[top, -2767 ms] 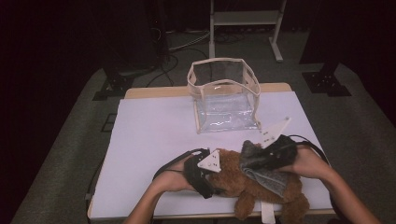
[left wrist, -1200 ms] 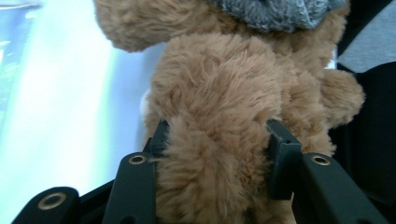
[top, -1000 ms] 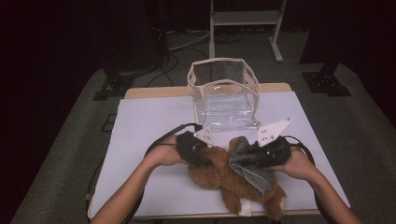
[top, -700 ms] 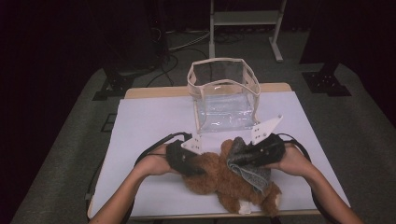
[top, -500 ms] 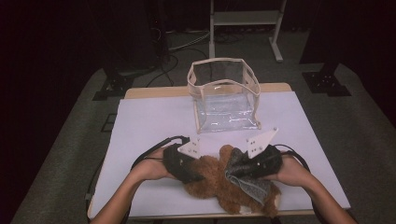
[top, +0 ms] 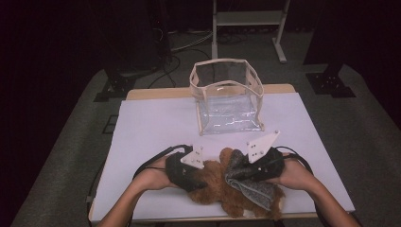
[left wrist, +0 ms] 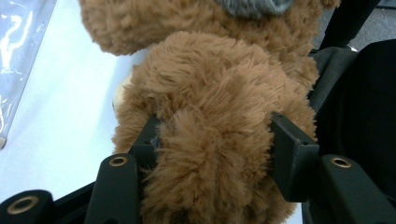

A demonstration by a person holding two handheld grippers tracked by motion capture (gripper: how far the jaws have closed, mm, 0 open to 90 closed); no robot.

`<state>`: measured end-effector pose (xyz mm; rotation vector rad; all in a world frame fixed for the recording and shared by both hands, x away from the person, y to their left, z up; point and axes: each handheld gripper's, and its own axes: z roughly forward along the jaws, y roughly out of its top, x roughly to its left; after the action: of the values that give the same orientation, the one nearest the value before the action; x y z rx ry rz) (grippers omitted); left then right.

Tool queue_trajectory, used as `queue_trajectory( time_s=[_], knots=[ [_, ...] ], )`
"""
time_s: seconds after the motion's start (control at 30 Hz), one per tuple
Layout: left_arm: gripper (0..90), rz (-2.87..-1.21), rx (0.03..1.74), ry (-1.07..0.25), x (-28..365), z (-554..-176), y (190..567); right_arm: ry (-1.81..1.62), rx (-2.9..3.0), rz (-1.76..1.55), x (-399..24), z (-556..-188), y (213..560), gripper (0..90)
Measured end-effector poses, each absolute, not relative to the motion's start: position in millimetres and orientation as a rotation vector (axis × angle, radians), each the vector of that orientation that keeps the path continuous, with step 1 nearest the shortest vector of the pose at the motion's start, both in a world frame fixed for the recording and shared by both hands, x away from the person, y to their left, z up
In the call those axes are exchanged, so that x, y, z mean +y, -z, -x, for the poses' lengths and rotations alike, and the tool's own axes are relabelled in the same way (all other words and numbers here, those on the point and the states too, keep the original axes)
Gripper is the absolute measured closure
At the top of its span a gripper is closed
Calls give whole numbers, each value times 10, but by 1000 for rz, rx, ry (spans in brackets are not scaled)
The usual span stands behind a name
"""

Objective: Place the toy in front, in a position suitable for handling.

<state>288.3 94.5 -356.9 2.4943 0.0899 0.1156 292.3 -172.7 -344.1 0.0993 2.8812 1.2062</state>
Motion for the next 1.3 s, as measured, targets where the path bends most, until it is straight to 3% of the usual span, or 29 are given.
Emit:
queue_trajectory(
  time_s=[0.4,0.7,1.03,1.3],
  knots=[
    [442,-2483,89,-128,963,-2838,3579,-1155,2854,-338,-2547,-2837,3480,751],
    [440,-2485,75,-126,989,-2814,3586,-1201,2848,-223,-2212,-2925,3416,749],
    [439,-2480,77,-126,983,-2811,3592,-1205,2832,-370,-2609,-2898,3504,748],
    [436,-2463,82,-114,1010,-2809,3603,-1234,2861,-186,-2120,-2875,3407,746]
  ],
)
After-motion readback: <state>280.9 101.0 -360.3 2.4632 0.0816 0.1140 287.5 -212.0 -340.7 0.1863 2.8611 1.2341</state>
